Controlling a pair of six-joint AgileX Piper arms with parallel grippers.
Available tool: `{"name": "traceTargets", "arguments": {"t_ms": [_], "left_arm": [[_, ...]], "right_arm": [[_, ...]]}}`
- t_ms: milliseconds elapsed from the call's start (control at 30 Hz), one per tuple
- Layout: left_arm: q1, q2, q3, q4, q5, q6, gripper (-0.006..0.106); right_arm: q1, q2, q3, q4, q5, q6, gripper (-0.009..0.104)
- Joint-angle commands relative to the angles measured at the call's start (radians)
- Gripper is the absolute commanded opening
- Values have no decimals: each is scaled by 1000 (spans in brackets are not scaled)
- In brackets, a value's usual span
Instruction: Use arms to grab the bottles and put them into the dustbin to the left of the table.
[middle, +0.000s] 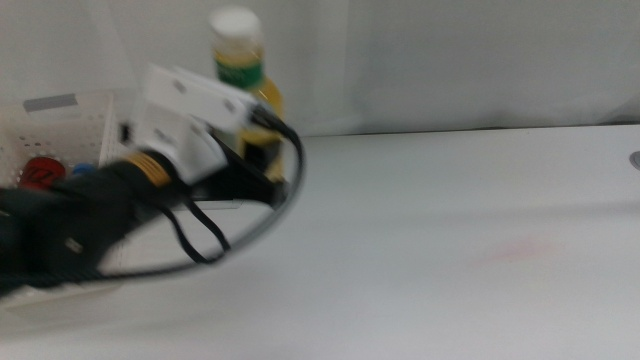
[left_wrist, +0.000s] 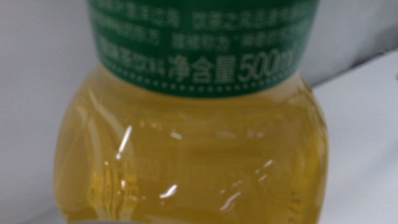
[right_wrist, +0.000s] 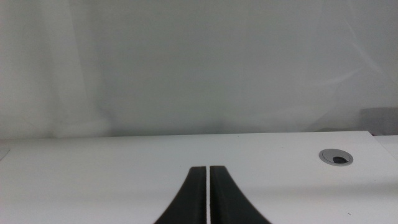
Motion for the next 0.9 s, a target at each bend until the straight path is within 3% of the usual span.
{"name": "traceTargets", "arguments": {"t_ms": [0,267,333,600,867], "left_arm": [[64,-79,-69,-13,50,13,-3],[335,-175,-302,7,476,14,-3],[393,-175,-344,41,553,-47,-3],[554,-167,-419,357,732,-403,-3],[610,-12,-419,389,713,-460,-3]], "right_arm": [[-5,-23,6,-7,-12,-3,-2],[-5,-23,6,-7,-14,-3,-2],[-5,-23,6,-7,-19,-3,-2],[-5,-23,6,-7,-35,-3,-2],[-5,-23,6,-7,-35,-3,-2]]}}
